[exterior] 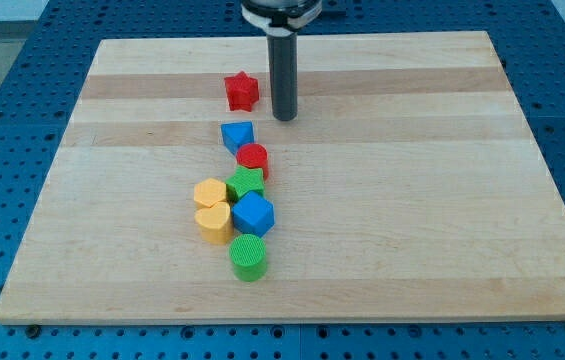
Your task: Place the red circle diagonally to the bottom left side of the red star
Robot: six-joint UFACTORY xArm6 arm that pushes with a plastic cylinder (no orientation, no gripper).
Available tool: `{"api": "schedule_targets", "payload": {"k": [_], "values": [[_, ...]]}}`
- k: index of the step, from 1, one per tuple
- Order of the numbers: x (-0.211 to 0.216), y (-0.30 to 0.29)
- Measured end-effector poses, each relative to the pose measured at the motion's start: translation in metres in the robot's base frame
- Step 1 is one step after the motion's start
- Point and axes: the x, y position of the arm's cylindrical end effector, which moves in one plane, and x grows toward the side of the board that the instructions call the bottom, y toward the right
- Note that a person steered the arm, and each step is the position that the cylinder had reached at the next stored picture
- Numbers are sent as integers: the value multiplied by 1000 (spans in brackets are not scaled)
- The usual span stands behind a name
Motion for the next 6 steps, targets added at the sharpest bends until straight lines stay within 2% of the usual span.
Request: {"api": "schedule_targets", "payload": {"k": [1,2,3,4,5,6], "values": [[-39,-41],[-47,-103],[-47,-136],[-47,-98],[-43,0],[-3,79]]}}
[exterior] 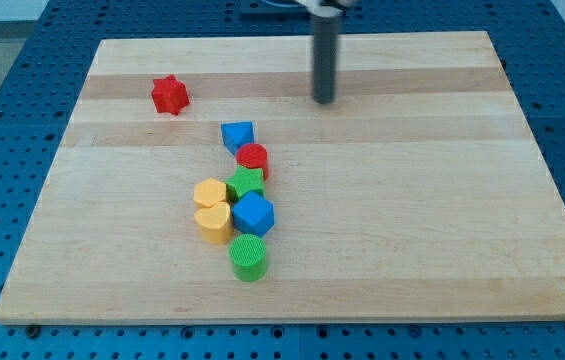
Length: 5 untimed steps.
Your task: Place the red circle diagonally to the bottom left side of the red star
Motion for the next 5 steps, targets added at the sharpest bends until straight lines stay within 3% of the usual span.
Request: {"api": "schedule_targets", "payload": {"k": [1,2,5], "values": [[64,41],[113,33],[98,-185]]}}
